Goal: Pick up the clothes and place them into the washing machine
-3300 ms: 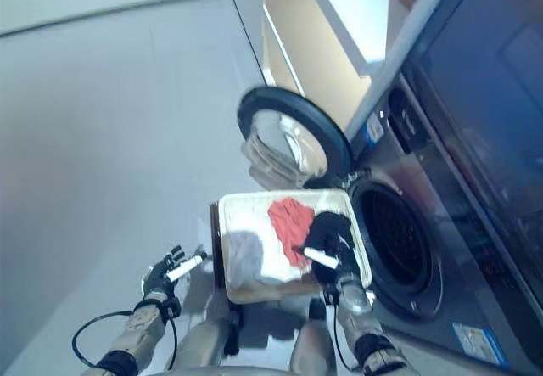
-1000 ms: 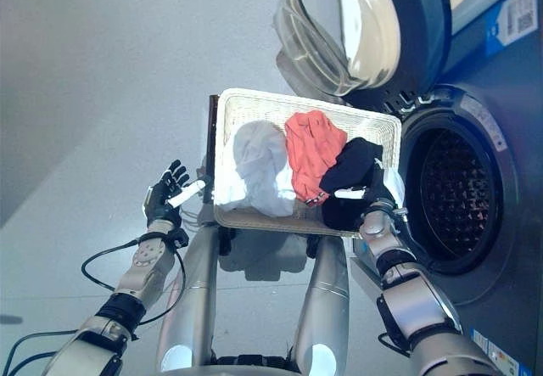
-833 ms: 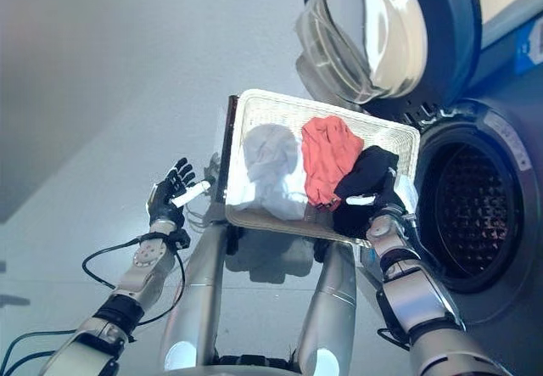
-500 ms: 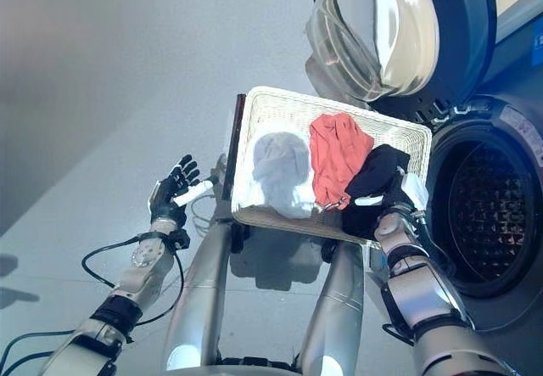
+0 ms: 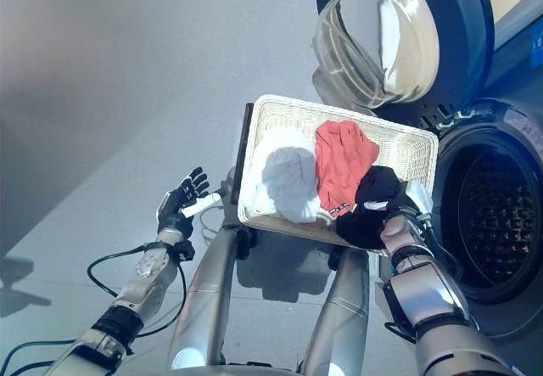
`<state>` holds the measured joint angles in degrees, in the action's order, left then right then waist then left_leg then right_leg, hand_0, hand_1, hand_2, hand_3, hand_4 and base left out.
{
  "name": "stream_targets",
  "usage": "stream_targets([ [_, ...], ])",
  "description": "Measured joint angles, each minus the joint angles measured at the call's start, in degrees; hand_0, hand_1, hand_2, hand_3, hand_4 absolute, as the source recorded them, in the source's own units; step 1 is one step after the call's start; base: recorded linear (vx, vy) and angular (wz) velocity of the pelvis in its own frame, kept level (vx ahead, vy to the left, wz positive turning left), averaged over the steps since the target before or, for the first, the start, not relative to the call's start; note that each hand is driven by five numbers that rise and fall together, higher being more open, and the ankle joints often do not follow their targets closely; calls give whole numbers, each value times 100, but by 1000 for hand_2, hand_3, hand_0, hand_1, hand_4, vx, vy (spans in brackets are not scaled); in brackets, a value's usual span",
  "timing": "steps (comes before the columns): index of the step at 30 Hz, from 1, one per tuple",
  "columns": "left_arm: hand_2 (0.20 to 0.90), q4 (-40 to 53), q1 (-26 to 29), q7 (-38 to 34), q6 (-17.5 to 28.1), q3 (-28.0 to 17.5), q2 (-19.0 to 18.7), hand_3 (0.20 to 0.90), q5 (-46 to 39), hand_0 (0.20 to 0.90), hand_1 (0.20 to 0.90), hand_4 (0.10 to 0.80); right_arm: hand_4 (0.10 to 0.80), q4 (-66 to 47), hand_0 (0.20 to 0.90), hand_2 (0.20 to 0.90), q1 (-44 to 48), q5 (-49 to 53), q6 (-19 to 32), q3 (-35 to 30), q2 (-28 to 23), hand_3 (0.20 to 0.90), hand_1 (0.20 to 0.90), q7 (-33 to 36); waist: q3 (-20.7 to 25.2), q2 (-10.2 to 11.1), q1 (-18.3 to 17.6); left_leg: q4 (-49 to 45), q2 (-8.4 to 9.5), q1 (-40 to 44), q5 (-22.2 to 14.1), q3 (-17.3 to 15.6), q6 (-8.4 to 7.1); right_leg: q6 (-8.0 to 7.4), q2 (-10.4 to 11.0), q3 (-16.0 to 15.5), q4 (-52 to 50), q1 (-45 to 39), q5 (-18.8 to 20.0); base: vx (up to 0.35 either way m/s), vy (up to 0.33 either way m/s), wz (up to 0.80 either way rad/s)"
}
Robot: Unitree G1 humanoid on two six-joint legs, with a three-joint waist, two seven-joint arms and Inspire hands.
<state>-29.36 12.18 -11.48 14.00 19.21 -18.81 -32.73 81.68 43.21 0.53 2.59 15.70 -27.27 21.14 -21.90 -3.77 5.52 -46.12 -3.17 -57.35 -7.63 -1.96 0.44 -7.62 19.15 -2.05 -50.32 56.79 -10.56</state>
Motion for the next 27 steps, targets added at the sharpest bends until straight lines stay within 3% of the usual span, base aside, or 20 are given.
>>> stream_targets([
  [4,900,7,2,-119,-18,-45,12,900,-8,900,900,800,300,-383,200,200,-251,1089,200,-640,50,200,200,1,0,15,-144,-116,-12,-7,-78,-4,54,18,-12,17,-34,-13,11,9,-11,-5],
  [6,900,5,-2,-186,-17,-108,24,900,-9,900,900,800,300,-980,200,200,-635,2279,573,-1550,273,200,200,-1,-8,35,-224,-191,-46,-5,-139,-27,57,22,-53,51,-27,-18,19,3,1,-15],
  [8,900,-3,-1,-256,-21,-121,25,900,-12,900,900,800,300,-1211,200,200,-824,3000,847,-1657,415,200,200,-29,-4,82,-332,-244,-81,9,-164,-62,69,20,-87,86,-21,-20,28,42,-5,-20],
  [12,900,-14,-26,-329,-10,-449,192,900,-104,900,900,800,300,-2377,200,200,-1461,5104,1450,-2572,1062,200,200,-263,-50,223,-531,-255,-125,134,-237,-123,68,-2,-215,276,32,-47,14,53,-7,-23],
  [16,900,-104,-70,-400,-15,-566,356,900,-319,900,900,800,300,-3160,200,200,-1950,6842,2048,-2867,1711,200,200,-828,-111,387,-809,-159,-160,459,-277,-136,28,-9,-309,330,168,-301,12,56,2,-23],
  [19,900,-133,-67,-350,-15,-546,526,900,-440,900,900,800,300,-3284,200,200,-2015,7959,2391,-3066,1923,200,200,-1140,-112,423,-843,-64,-210,619,-288,-154,9,-18,-379,339,289,-411,6,38,-4,-17],
  [27,900,-176,-90,-346,-16,-541,579,900,-681,900,900,800,300,-3190,200,200,-1520,8972,2737,-3340,1941,200,200,-1251,-107,414,-922,27,-215,716,-293,-191,-24,17,-409,397,299,-425,28,23,-8,-3],
])
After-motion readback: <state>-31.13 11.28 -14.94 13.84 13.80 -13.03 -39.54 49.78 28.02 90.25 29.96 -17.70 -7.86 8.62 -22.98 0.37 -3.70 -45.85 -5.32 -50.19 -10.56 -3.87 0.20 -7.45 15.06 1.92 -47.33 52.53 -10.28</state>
